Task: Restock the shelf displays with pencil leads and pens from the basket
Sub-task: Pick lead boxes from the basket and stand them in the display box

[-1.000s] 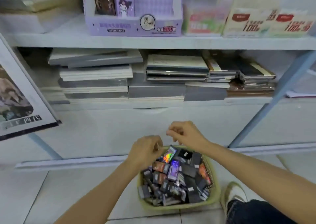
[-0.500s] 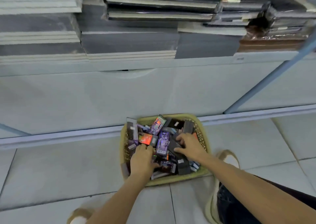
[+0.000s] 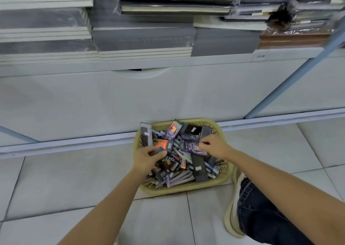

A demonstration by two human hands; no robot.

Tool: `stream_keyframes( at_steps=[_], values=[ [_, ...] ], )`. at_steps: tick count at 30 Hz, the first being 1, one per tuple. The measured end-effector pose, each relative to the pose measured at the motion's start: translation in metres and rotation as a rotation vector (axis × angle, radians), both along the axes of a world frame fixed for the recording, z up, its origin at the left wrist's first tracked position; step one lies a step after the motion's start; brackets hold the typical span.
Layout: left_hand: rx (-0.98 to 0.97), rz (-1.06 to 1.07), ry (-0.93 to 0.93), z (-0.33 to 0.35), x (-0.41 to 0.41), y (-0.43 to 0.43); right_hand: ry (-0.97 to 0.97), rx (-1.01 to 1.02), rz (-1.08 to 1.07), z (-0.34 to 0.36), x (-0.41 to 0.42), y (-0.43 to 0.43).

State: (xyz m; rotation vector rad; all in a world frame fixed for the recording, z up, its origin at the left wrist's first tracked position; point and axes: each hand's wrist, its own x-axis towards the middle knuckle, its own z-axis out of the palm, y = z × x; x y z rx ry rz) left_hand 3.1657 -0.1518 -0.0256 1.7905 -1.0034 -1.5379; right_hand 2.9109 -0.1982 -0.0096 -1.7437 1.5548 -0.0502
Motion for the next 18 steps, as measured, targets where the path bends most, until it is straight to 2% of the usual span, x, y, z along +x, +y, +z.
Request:
stream_keyframes(
  at_steps=[3, 6, 8, 11, 13, 15, 18],
  values=[
    [0.093, 0.138, 0.169, 0.007, -0.004, 0.003, -0.169, 0.116, -0.07, 0.017, -0.011, 0.001],
    [0.176, 0.337, 0.362, 0.018, -0.012, 0.004, -0.442, 0.284, -0.232, 0.022, -0.004, 0.008],
    [0.186, 0.383, 0.379, 0.02, -0.016, 0.004, -0.572, 0.371, -0.297, 0.021, 0.009, 0.013],
    [0.169, 0.423, 0.4, 0.025, -0.022, 0.004, -0.626, 0.414, -0.25, 0.016, 0.036, 0.021],
    [0.179, 0.488, 0.532, 0.03, -0.023, 0.003, -0.661, 0.422, -0.274, 0.008, 0.053, 0.03],
    [0.141, 0.457, 0.611, 0.03, -0.022, 0.004, -0.663, 0.407, -0.296, 0.0, 0.061, 0.036],
    [0.111, 0.322, 0.424, 0.02, -0.017, 0.011, -0.647, 0.425, -0.244, -0.005, 0.059, 0.04]
  ],
)
